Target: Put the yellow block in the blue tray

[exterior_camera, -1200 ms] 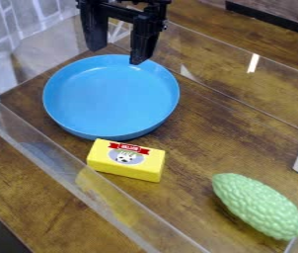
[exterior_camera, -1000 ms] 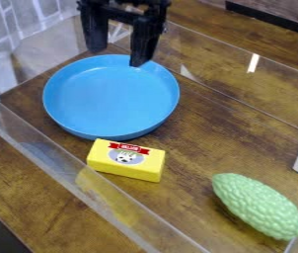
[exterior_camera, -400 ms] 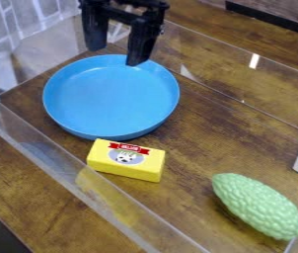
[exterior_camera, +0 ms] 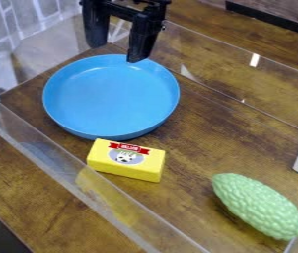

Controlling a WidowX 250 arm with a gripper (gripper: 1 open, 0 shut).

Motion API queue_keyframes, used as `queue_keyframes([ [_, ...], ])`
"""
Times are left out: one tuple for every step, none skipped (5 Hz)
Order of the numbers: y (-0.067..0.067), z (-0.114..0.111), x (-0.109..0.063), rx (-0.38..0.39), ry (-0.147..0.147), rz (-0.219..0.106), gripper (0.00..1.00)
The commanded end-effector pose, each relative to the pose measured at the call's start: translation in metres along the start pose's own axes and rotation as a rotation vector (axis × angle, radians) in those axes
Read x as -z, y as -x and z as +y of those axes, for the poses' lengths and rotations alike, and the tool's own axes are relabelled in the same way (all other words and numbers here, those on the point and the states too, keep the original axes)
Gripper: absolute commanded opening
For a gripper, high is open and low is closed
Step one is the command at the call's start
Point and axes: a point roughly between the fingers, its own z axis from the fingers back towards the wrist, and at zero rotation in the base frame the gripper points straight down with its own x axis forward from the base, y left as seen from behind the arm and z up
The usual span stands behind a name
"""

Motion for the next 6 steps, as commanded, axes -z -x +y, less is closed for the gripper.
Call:
queue_keyframes([
  [-0.002,0.001,-0.014,-0.015,0.012,-0.043,1.00],
  [0.000,0.000,-0.011,-0.020,0.027,-0.031,1.00],
  [0.003,-0.001,-0.010,-0.028,0.045,-0.013,1.00],
  [0.007,-0.002,-0.009,-0.033,0.057,0.004,1.00],
  [0.008,-0.001,-0.008,-0.033,0.065,0.019,1.00],
  [0.009,0.000,-0.008,-0.029,0.070,0.031,1.00],
])
